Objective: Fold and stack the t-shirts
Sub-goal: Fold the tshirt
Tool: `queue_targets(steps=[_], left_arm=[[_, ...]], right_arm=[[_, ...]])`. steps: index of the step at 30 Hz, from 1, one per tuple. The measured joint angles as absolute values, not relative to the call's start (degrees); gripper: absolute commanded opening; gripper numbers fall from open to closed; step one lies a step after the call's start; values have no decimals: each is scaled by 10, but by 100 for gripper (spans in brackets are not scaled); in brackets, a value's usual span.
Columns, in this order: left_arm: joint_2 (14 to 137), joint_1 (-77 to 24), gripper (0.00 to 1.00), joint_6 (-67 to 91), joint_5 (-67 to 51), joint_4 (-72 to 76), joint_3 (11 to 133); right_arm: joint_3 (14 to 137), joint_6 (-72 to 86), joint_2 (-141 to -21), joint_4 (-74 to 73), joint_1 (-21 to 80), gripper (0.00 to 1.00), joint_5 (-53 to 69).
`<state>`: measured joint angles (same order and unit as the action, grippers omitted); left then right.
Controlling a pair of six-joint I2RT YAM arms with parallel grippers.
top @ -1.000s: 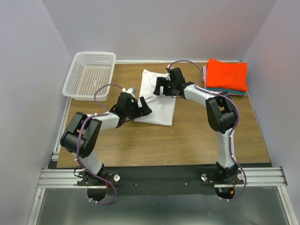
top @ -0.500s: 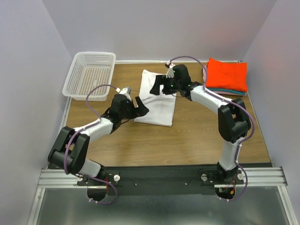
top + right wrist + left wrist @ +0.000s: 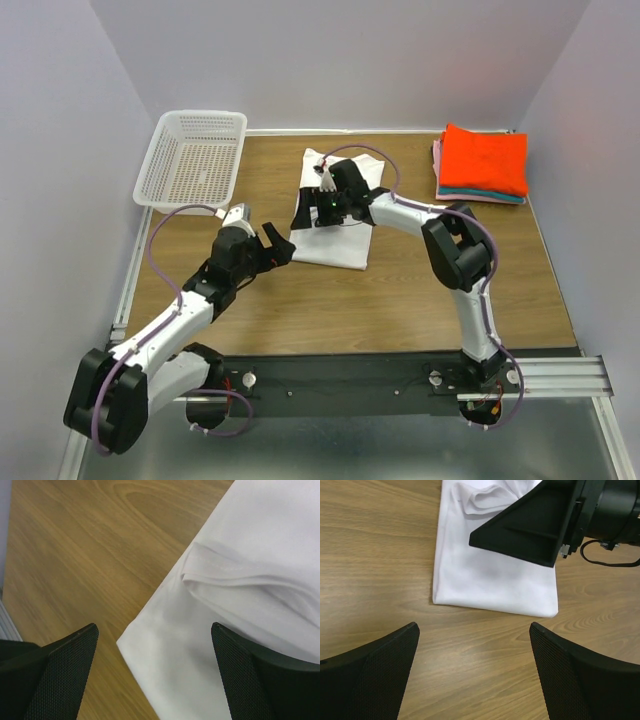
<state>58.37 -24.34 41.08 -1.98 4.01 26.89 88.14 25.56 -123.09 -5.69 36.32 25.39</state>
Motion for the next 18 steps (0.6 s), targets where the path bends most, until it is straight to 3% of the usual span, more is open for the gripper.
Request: queue_targets(steps=[18], left_arm=[[555,-241,98,420,22,-6,254]], right_arm=[[1065,252,-1330,-54,352,100,105]])
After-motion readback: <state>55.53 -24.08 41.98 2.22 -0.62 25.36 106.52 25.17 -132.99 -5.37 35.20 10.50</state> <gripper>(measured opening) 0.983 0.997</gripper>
